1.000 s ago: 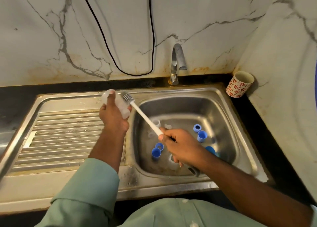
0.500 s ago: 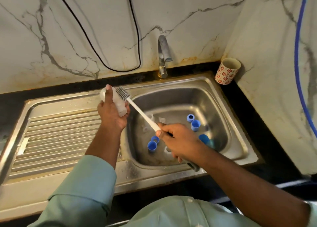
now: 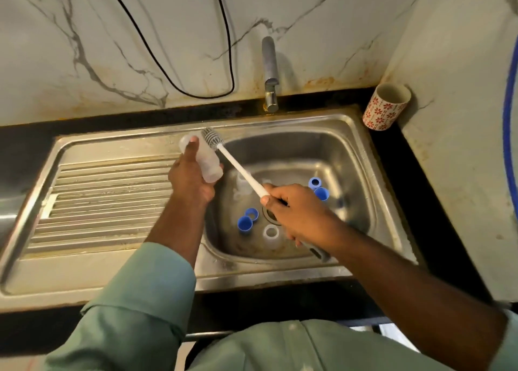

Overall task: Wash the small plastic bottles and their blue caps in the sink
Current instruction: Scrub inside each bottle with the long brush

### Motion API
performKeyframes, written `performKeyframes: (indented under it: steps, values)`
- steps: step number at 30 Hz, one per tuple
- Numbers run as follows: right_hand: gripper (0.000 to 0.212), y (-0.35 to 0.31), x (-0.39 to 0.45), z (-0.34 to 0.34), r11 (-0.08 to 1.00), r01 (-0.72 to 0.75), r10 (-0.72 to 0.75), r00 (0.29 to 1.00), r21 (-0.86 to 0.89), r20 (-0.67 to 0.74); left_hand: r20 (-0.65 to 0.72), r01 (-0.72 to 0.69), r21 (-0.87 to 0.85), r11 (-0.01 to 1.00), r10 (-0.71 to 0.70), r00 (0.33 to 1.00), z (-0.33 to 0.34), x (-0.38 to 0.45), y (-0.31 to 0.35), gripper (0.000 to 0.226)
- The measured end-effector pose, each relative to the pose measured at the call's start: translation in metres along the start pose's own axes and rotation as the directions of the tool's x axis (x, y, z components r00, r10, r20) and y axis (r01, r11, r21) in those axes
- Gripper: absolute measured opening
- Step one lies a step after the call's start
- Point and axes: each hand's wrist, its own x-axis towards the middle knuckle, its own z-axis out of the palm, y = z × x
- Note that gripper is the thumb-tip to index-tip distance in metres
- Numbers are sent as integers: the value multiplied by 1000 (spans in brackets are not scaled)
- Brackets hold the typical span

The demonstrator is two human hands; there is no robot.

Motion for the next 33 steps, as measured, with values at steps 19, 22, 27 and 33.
performKeyframes:
  steps: [19, 22, 27, 33]
  values:
    - [22, 0, 12, 12, 957, 132, -148, 988, -259, -42, -88, -70, 96, 993, 79, 993, 15, 9, 22, 46]
    - [23, 2, 21, 5, 982, 116, -134, 985, -151, -113, -2, -14, 111, 994, 15, 1000, 19, -2, 13, 56]
    - [20, 10, 10, -1, 966, 178, -186, 982, -187, -24, -119, -136, 76, 988, 144, 982, 16, -2, 25, 49]
    - [26, 9, 29, 2, 948, 222, -245, 966, -228, -78, -208, -191, 201, 961, 233, 950, 35, -10, 6, 41]
